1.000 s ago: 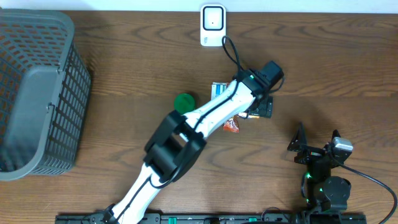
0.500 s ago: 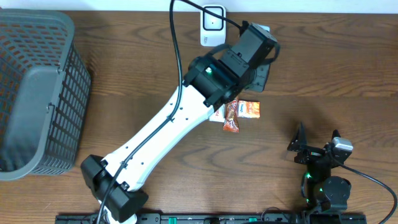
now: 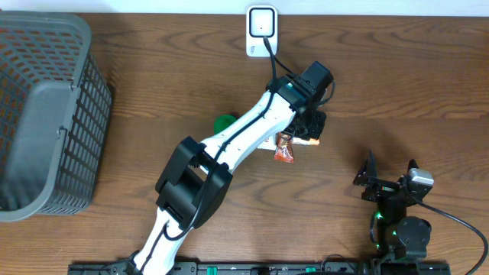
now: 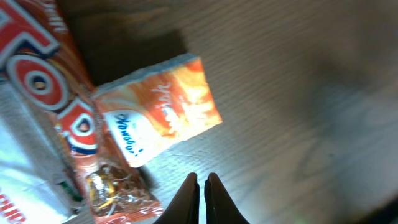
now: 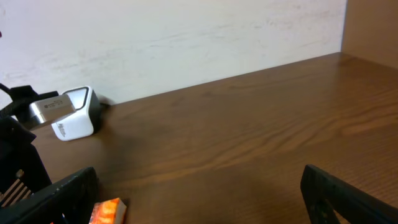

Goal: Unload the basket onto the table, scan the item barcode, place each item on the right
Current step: 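Set the packet right of the TOP bar and open the left gripper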

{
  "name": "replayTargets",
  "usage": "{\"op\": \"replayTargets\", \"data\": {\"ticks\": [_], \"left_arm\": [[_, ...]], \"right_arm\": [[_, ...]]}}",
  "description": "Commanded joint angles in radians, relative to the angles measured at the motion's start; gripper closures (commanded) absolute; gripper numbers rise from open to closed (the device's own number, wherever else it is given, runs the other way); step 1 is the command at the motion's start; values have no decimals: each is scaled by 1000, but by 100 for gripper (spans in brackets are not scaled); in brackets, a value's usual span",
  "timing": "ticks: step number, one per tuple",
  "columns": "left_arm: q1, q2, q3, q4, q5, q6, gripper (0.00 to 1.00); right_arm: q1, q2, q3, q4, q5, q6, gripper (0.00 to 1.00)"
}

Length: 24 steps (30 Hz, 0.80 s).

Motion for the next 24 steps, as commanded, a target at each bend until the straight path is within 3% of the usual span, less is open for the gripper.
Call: {"op": "replayTargets", "data": {"ticks": [1,24], "left_arm": [[23,-23,19,5,88,14,93],[73,-16,-223,214,63,13,93]], "right_arm": [[-5,-3,-1,-4,1,7,1],[-5,-3,-1,-4,1,7,1]]}}
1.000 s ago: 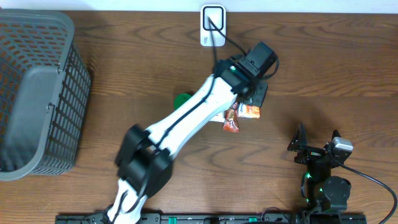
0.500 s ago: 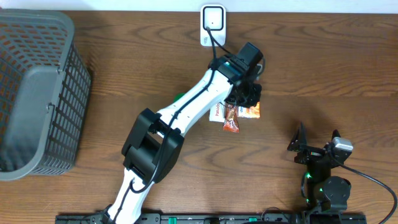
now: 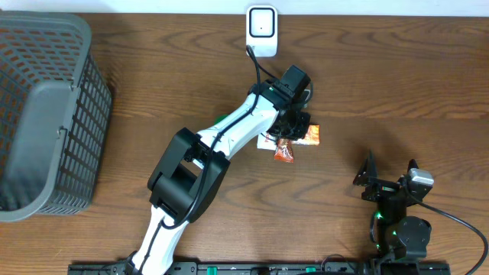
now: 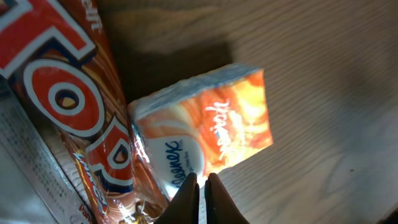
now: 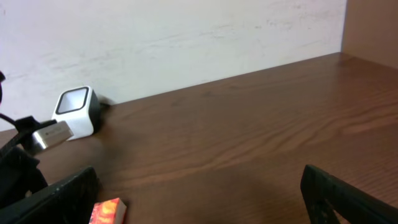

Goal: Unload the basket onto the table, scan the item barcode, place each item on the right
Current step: 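Set the packet right of the TOP bar and open the left gripper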

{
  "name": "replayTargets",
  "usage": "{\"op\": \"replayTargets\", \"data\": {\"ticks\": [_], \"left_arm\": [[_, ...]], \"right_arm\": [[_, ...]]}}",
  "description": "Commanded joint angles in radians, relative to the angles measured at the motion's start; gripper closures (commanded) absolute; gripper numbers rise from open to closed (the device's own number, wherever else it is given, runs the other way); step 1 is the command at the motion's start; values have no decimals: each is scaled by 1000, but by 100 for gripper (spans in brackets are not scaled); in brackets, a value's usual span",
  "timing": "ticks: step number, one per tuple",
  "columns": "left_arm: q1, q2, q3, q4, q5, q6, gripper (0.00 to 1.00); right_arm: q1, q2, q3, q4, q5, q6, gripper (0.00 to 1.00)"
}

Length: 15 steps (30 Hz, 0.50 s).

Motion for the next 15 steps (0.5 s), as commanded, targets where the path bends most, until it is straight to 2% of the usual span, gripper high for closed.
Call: {"op": "replayTargets", "data": {"ticks": [1,6,15], "left_arm": [[3,-10,-26,5,-22,12,93],[3,-2,-49,13,-84,-13,93],[1,-18,-49,14,-85,-25,93]], "right_arm": [[-5,-3,-1,-4,0,7,1],[-5,-3,-1,-4,0,7,1],[-5,-3,-1,-4,0,7,1]]}}
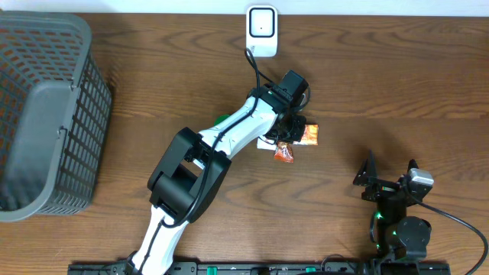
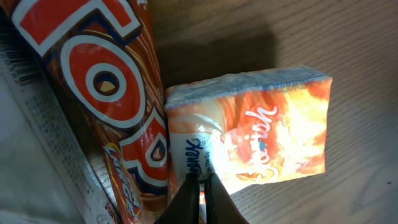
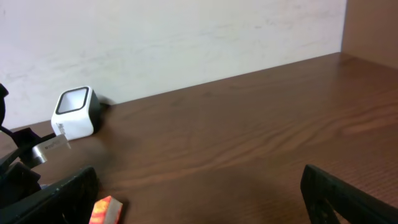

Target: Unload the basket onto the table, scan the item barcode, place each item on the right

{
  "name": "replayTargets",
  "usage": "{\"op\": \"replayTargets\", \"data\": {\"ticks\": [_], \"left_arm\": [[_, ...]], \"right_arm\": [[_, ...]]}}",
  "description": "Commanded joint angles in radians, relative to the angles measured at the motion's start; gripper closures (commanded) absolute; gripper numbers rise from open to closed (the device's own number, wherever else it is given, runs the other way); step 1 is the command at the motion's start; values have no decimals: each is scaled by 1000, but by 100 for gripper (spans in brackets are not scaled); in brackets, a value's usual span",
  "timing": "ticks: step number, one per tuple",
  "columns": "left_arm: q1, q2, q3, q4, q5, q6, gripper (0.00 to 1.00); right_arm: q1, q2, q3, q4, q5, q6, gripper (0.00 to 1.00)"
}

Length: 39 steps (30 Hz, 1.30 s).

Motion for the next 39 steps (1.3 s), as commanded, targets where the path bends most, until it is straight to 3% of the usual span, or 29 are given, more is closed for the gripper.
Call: {"op": "replayTargets", "data": {"ticks": [1,11,28,34,39], "left_arm": [[0,-37,-6,-11,-21,-8,93],[2,-165,-6,63,-66,-8,93],[-23,53,-6,97,-25,-60,93],[-25,-33,7,92,-29,-37,93],[-25,-215,24,71,-126,-2,92]], "right_arm": [[-5,-3,-1,-4,0,7,1],[-5,-3,-1,-4,0,7,1],[-5,-3,-1,-4,0,7,1],[-5,-3,-1,-4,0,7,1],[-5,-3,-1,-4,0,7,1]]}}
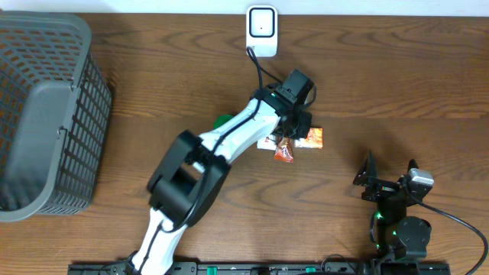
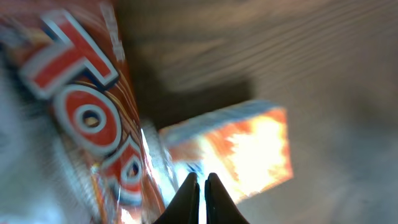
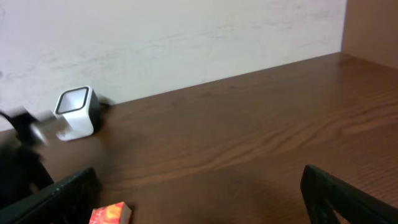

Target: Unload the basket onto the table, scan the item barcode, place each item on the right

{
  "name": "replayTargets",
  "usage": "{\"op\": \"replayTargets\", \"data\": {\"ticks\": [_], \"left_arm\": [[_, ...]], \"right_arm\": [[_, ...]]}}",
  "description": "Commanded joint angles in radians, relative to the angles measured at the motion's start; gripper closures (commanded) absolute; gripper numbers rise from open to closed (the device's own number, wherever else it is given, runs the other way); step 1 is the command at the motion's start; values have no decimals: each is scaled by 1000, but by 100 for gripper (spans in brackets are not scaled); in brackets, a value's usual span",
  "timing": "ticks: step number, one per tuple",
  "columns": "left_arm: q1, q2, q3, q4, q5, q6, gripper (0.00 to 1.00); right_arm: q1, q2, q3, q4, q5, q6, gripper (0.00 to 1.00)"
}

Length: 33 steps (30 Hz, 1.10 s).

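A white barcode scanner stands at the table's far edge, also in the right wrist view. An orange tissue pack lies mid-table beside a red "TOP" snack wrapper and a small orange packet. My left gripper is shut with nothing in it, its tips at the left end of the tissue pack; this view is blurred. My right gripper rests open near the front right, away from the items, with the tissue pack low in its view.
A grey mesh basket fills the left side. A green object peeks out from under the left arm. The scanner's cable runs toward the left wrist. The right arm's base sits at the front right.
The left gripper has shifted slightly right and its view is now blurred. The tissue pack lies a little further right. The right arm has not moved.
The left gripper, shut, was over the item pile, right of the tissue pack. Then it stood further left with the pack uncovered, its tips over the pack's near end. By now the pack has slid slightly right, still on the table.
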Motion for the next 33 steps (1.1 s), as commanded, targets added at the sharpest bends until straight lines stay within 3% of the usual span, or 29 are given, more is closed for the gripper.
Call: {"op": "replayTargets", "data": {"ticks": [1,3,6,7,9,13,19,24,33], "left_arm": [[-1,-201,26,-5,-112,40,92],[-1,-302,26,-5,-217,47,83],[-1,-447,27,1,-401,85,47],[-1,-498,27,7,-479,103,27],[2,-592,27,29,-636,164,16],[47,-762,27,147,-875,407,15],[294,-908,31,216,-1002,623,9],[485,-1024,29,149,-896,552,8],[497,-1339,-38,35,-858,526,8]], "right_arm": [[-5,-3,-1,-4,0,7,1],[-5,-3,-1,-4,0,7,1],[-5,-3,-1,-4,0,7,1],[-5,-3,-1,-4,0,7,1],[-5,-3,-1,-4,0,7,1],[-5,-3,-1,-4,0,7,1],[-5,-3,-1,-4,0,7,1],[-5,-3,-1,-4,0,7,1],[-5,-3,-1,-4,0,7,1]]}}
